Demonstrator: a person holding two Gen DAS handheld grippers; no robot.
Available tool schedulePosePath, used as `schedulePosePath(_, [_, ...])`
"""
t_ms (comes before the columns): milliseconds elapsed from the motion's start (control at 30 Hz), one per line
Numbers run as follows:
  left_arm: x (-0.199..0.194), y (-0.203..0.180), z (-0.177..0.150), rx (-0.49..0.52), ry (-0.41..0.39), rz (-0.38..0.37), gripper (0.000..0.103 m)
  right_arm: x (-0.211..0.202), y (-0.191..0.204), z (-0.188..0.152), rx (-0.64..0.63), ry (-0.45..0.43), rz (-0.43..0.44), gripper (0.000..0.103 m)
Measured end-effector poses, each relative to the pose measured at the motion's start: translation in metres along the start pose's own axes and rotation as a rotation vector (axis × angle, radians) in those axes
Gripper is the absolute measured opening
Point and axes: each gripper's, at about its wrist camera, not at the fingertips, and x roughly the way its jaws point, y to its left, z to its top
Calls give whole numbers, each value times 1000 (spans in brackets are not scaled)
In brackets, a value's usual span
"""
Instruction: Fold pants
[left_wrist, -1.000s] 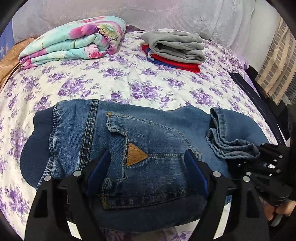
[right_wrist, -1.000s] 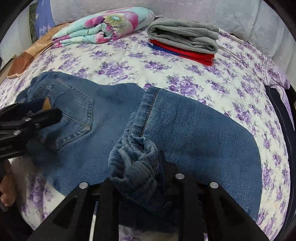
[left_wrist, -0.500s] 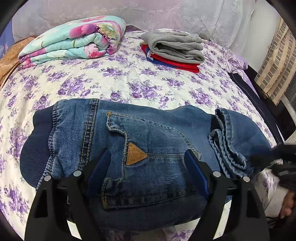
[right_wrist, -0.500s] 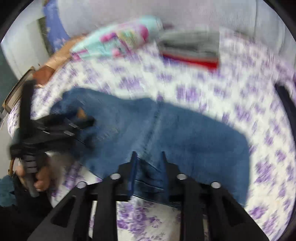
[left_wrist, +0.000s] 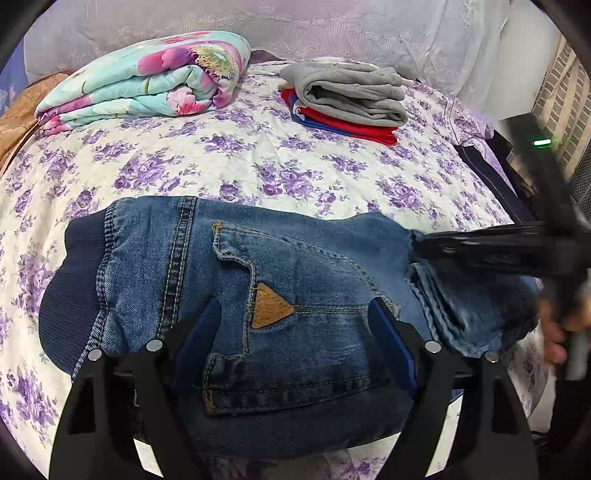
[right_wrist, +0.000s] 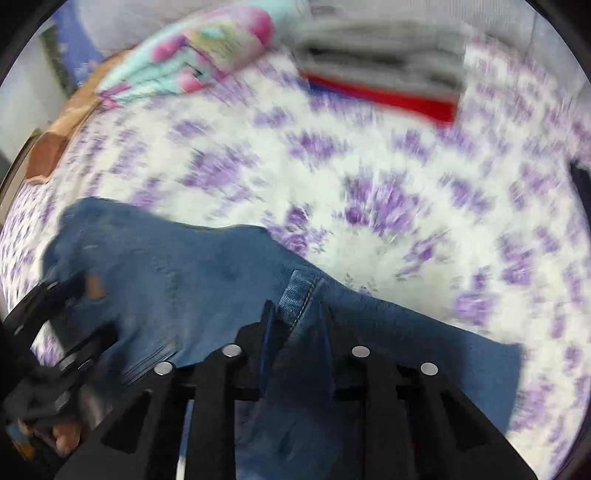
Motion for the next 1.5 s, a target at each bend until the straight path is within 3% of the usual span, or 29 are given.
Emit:
schedulePosePath(100, [0,0,0,0,0,-2,80,-4,1,2,-1,9,26,31])
schedulePosePath(167, [0,0,0,-1,1,-6,80,-15,-4,-1,26,24,86,44])
schedulePosePath(267, [-1,0,-1,-3,0,-9,80,-61,-20,-20,79,-61,152,44])
schedulePosePath(400, [-1,0,0,-3,1,-8,80,-120,-53,-69,125,-186,64,52])
schedulePosePath(500, [-2,0,0,-9,-2,-20,80,-129,-74,-110,176,-221,-12,51])
schedulePosePath(533, [-3,2,0,-16,-5,-32,80,-129,-78,-119,178,-233,-21,48])
schedulePosePath(567, [-5,3,0,-24,-11,-44,80,-128,-81,-126,181,-241,-22,38])
schedulePosePath(600, [-7,3,1,-29,-17,-57,80,-120,-84,-135,188,-227,-12,31])
schedulePosePath(733, [-28,5,4,-73,-40,-70,79,-72,-87,-152,177,-135,-50,31])
schedulePosePath(833, [-72,13,3,-100,-110,24,79,-79,-80,-154,118,-180,-68,33])
schedulePosePath(967, [-144,43,-13,-229,-192,136,97,-110,-84,-158,123,-294,90,37])
schedulePosePath(1067, [-163,65,-30,-325,-168,196,97,-128,-80,-167,84,-378,170,41])
schedulePosePath(1167, [-155,84,-50,-449,-106,115,97,-124,-73,-174,50,-363,234,41])
schedulePosePath(1267, [-120,90,-66,-559,-20,-25,97,-121,-71,-179,36,-349,272,41])
schedulePosePath(1333, [-96,90,-74,-612,29,-80,97,-123,-71,-185,34,-355,288,41])
schedulePosePath(1433, [-61,90,-78,-678,80,-135,97,-129,-75,-196,40,-373,301,41])
schedulePosePath(1500, [-52,91,-75,-684,65,-116,97,-129,-80,-202,58,-376,300,41])
